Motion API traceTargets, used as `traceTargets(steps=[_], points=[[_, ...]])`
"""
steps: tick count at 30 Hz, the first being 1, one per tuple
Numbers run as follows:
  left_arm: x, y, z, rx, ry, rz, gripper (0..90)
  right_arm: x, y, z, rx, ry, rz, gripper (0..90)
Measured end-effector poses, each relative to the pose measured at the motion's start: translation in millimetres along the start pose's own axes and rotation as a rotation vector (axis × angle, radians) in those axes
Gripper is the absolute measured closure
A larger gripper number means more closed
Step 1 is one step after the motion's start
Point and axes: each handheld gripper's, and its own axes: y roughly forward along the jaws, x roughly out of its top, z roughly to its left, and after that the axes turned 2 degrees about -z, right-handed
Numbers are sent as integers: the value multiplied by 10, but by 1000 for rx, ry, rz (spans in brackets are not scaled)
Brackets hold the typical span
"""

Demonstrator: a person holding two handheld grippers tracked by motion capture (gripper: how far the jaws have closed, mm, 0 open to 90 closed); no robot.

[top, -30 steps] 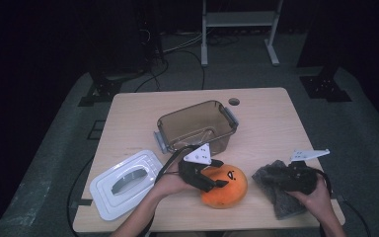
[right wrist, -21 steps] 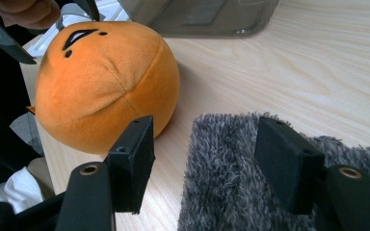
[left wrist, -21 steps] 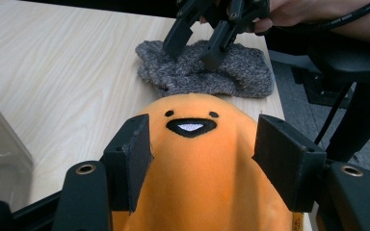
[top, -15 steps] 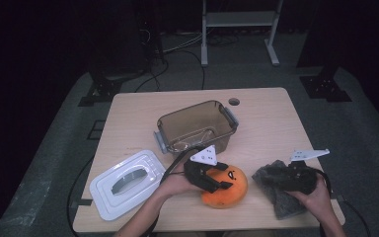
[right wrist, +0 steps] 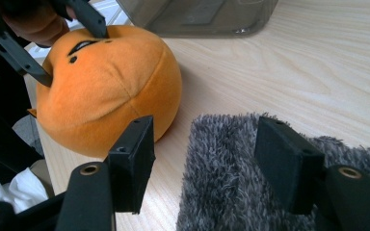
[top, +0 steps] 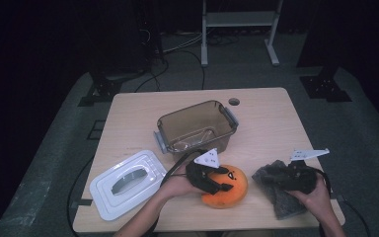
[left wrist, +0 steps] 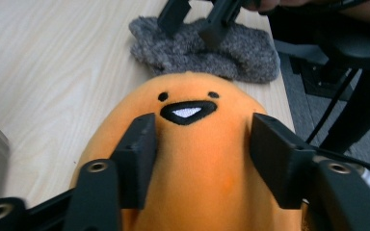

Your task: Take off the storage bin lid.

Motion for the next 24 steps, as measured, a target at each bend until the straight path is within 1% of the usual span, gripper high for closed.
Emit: traceTargets(steps=[2,6,10,14,16,19,23,24], points=[[-7,9,9,-9,-8,8,468,2,5,-8,0,0,-1,383],[-21,23,-2,-11,-1,12,534,4,17,-10,1,3,3,383],[-22,31,-27,-14,17,21,596,2,18,-6,1,2,3,384],[-25,30,-45,-9,36,8,624,6,16,-1,1,-2,4,384],[-16,20,-37,-8,30,3,645,5,21,-4,3,1,5,384],[-15,12,-25,-18,20,-6,660,4,21,-7,4,2,3,384],[3,-33,3,-16,-2,-29,680,4,14,-14,4,1,2,384],[8,-46,12,-15,-5,-26,684,3,15,-16,4,3,2,385]])
